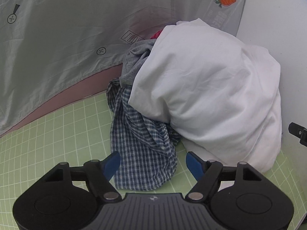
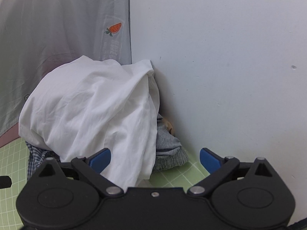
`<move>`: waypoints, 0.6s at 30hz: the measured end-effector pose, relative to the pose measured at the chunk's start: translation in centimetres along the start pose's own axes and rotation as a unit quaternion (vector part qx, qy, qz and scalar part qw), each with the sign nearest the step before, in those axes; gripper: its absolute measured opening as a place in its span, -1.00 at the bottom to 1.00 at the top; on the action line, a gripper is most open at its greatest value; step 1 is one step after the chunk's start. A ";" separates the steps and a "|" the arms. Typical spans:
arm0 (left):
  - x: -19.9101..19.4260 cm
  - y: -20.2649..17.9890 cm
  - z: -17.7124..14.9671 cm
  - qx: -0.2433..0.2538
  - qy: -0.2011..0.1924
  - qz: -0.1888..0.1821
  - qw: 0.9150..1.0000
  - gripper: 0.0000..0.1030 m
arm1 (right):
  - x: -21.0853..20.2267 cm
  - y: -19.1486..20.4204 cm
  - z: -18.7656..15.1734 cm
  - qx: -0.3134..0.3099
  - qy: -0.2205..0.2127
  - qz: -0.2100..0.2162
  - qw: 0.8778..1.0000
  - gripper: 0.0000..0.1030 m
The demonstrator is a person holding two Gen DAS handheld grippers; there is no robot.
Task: Fold clothes
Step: 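Reach into the white cloth pile and close both grippers on it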
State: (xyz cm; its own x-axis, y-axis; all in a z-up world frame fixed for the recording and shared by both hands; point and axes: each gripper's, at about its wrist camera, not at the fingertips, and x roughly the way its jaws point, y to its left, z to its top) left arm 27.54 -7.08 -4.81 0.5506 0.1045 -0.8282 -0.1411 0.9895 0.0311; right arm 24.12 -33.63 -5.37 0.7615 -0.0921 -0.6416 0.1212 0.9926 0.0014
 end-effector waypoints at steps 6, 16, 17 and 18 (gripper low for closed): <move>6.4 -2.2 6.6 0.004 0.007 0.017 1.000 0.45 | 8.9 -1.9 3.4 0.042 0.024 0.037 0.998 0.48; 8.9 -3.5 8.1 -0.003 0.023 -0.024 0.999 -0.40 | 12.4 -0.4 3.7 0.049 0.017 0.066 0.996 -0.54; 8.8 -3.6 7.9 -0.001 0.021 -0.022 1.000 -0.48 | 12.0 -0.3 3.5 0.041 0.013 0.065 0.997 -0.69; 8.6 -3.7 7.7 -0.001 0.018 -0.020 1.000 -0.56 | 11.6 -0.1 3.3 0.034 0.008 0.063 0.997 -0.86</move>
